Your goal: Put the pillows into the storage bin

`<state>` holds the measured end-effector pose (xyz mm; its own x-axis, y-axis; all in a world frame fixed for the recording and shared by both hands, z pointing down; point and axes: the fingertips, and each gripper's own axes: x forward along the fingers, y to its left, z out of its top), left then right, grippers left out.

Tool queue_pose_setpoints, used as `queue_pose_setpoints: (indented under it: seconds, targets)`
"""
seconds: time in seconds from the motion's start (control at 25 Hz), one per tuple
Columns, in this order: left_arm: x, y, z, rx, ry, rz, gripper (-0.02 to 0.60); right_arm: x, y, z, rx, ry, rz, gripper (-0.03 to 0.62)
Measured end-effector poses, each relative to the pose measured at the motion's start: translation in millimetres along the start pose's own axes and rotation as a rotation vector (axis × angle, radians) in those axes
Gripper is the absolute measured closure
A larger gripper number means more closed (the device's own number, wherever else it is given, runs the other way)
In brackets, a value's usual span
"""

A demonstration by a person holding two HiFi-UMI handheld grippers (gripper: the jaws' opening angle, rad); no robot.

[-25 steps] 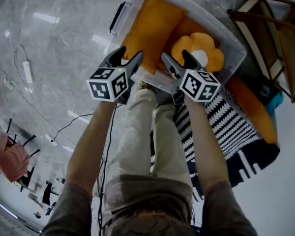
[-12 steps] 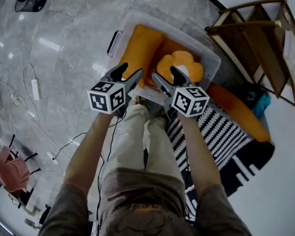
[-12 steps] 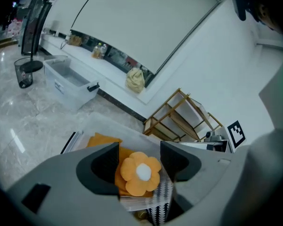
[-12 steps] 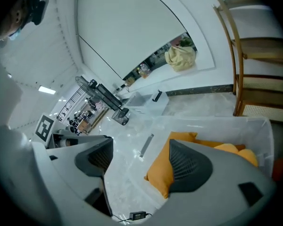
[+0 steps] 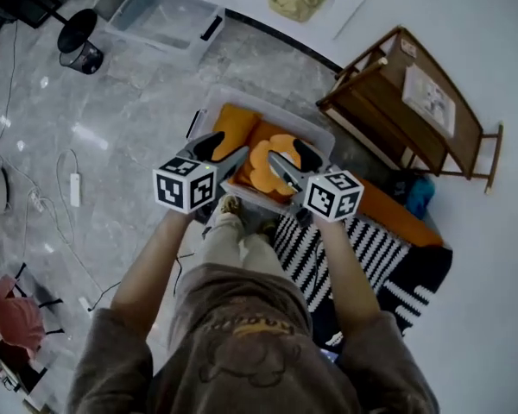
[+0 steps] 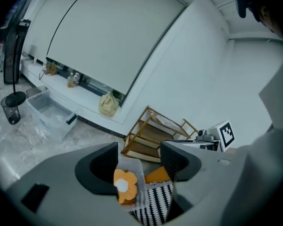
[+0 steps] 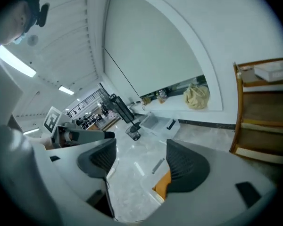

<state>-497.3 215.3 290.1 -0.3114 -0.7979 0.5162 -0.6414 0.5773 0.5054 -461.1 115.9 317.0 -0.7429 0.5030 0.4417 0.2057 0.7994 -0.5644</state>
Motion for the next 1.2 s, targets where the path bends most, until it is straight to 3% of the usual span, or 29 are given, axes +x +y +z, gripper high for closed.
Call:
queue_pose_setpoints:
  seconds: [0.32,0.48,0.6,0.72,0.92,0.96,1.08,1.16,1.2]
  targets:
    - [-64,-141,55,0.14,-0.065,-0.125,0.318,-133,67,57,-0.104,-0.122,0.011,0.306]
    - [-86,-191,64,0.196,-0.096,-0.198,0.318,-187,79,68,-0.088,-0.217,-0.035,0.306]
    - [-105,-209,81,0.242,-0.126,-0.236,0.316,-224,94,86,-0.099,-0.296,-0.063,0.306]
    - [-120,-221,87,0.235,-0.179,-0.257,0.316,-255,105,91,-0.116,-0.358,-0.081,0.317]
    - [-131,-231,85,0.242,-0.305,-0.24,0.32,-282,115,87,-0.171,-0.429,-0.14,0.426]
    - [-135,-232,82,0.257,-0.317,-0.239,0.338,-284,118,85,-0.179,-0.441,-0.147,0.446]
    - [-146,-232,75,0.3,-0.332,-0.228,0.473,-286,127,78,-0.208,-0.459,-0.16,0.524]
    - [-153,-230,73,0.291,-0.344,-0.235,0.55,-282,133,71,-0.242,-0.451,-0.166,0.591]
    - [-156,-230,71,0.277,-0.352,-0.247,0.569,-279,135,67,-0.261,-0.444,-0.166,0.592]
